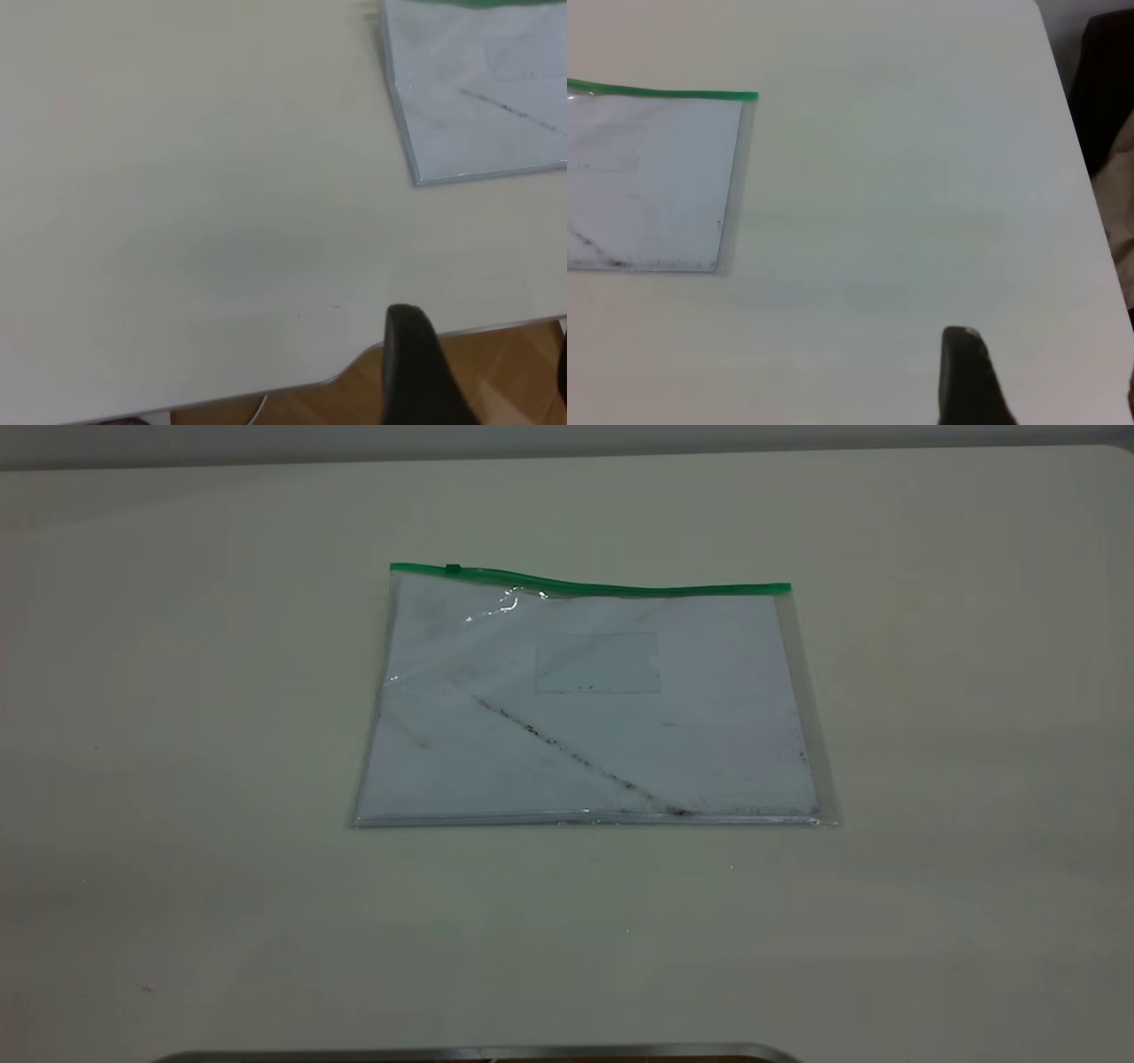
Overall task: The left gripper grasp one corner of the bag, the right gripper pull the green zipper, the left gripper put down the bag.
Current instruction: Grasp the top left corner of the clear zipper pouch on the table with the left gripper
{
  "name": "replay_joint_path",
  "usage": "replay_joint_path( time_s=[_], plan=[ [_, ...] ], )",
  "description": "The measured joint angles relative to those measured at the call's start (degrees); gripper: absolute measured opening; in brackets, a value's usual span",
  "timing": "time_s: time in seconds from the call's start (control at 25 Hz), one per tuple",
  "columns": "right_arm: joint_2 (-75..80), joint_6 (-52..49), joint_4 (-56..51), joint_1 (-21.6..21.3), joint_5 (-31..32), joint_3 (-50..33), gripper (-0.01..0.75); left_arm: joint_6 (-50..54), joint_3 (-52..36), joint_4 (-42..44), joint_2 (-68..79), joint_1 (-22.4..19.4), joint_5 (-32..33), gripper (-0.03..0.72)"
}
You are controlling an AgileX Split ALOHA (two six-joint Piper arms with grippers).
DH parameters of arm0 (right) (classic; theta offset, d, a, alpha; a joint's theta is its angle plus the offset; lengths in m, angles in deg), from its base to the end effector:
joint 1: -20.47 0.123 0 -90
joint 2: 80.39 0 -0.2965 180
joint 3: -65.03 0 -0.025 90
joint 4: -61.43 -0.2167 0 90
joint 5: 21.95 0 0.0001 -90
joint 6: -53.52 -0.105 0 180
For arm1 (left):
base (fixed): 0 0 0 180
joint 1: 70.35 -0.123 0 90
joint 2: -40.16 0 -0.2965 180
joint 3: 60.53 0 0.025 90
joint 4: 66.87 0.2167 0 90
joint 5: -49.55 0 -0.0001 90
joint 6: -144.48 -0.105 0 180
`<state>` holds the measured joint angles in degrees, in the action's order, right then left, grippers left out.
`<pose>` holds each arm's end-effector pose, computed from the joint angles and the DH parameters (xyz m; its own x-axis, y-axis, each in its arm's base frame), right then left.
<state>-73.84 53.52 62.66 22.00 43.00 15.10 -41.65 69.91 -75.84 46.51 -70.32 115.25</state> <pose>-0.0381 -0.0031 0.2425 -0.5211 -0.0230 -0.8532 -0.0148 0.9997 -0.0179 -0.0405 -0.0149 0.2438 -0.5146 0.0420 -0.8564 0.1437 0.9889 -0.0379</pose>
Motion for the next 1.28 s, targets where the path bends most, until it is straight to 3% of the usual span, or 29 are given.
replay_joint_path(
  time_s=[0.56, 0.84, 0.92, 1.08, 1.28],
  plan=[
    [0.00, 0.00, 0.00, 0.00, -0.05, 0.00, 0.464, 0.23, -0.11, -1.19, 0.00, 0.00, -0.48, 0.445],
    [11.60, 4.64, -2.52, 0.00, -1.35, 0.19, 0.464, 10.32, 1.59, 4.03, 8.29, 0.00, -3.65, 0.445],
    [18.04, 5.83, -2.61, 0.00, -3.62, 0.58, 0.464, 10.24, 2.79, 4.17, 14.68, 0.00, -6.86, 0.445],
    [31.99, 7.49, -8.45, 0.00, -16.22, 0.72, 0.464, 6.13, 3.65, 3.92, 30.29, 0.00, -17.74, 0.450],
    [48.08, 14.88, -18.24, 0.00, -29.74, 0.85, 0.510, -2.89, 4.96, -1.71, 51.35, 0.00, -30.32, 0.541]
  ],
)
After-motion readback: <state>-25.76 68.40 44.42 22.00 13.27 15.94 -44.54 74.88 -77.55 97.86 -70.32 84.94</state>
